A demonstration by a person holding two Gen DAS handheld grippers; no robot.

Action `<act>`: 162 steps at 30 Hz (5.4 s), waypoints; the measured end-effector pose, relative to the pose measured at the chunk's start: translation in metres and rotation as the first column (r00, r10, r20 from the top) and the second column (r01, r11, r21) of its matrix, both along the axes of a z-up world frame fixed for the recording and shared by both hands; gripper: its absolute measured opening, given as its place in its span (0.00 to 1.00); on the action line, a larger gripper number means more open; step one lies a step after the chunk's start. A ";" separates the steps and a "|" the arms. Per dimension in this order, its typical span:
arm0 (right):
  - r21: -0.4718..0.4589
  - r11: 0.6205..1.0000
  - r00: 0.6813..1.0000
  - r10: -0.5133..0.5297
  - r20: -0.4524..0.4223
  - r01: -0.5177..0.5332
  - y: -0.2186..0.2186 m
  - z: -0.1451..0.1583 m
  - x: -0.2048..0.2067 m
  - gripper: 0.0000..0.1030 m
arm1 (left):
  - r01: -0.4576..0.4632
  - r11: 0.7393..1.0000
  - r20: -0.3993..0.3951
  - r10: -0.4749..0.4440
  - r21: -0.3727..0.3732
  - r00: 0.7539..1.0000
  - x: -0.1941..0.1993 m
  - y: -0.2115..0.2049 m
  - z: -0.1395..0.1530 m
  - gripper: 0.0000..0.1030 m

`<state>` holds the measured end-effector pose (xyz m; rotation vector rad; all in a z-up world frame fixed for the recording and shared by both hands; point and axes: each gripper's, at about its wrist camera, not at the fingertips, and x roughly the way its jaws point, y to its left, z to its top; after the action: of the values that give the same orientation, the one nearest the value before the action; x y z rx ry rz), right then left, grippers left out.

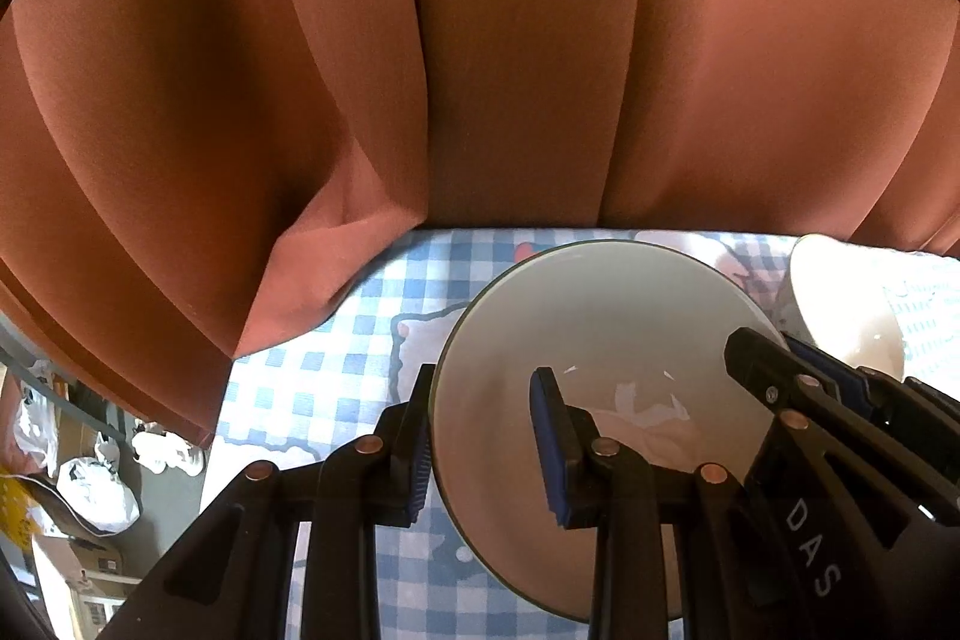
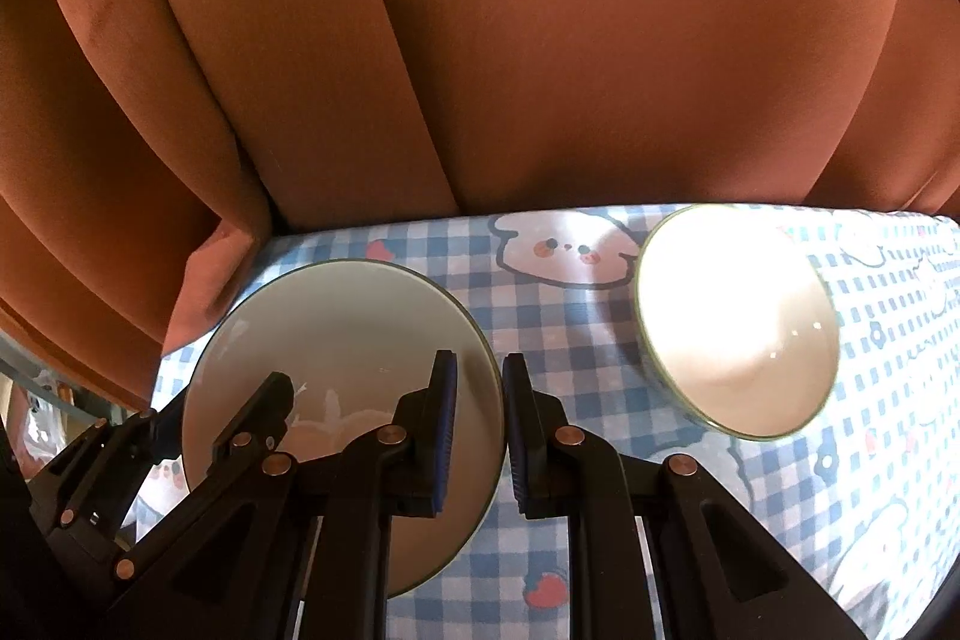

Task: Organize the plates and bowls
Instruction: 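Lift the small bowl with both tools and carry it toward the large bowl, then lower the small bowl into the large green bowl and open both tools, then move both tools to the second small bowl and close on its rim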

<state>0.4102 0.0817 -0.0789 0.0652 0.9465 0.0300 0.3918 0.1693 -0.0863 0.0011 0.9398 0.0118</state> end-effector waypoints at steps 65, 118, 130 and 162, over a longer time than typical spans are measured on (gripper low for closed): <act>0.028 0.998 0.992 0.051 0.115 -0.055 -0.253 0.093 -0.242 0.18 | -0.016 0.998 0.090 0.010 0.063 0.996 -0.217 -0.232 0.080 0.28; -0.061 0.993 0.983 0.087 -0.161 -0.098 -0.303 -0.006 -0.268 0.18 | -0.006 1.000 -0.177 0.009 0.017 0.984 -0.253 -0.290 -0.013 0.28; -0.001 0.999 0.987 0.048 -0.152 -0.049 -0.312 -0.014 -0.276 0.19 | 0.070 0.997 -0.198 -0.063 0.025 0.978 -0.257 -0.298 -0.017 0.52; 0.030 0.999 1.000 0.016 -0.025 -0.016 -0.243 0.070 -0.238 0.62 | 0.103 0.995 -0.072 -0.103 -0.006 0.992 -0.208 -0.214 0.071 0.71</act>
<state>0.1722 -0.1617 -0.0086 0.0853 0.9722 0.0581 0.1840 -0.0446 -0.0154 0.0486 1.0110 -0.0857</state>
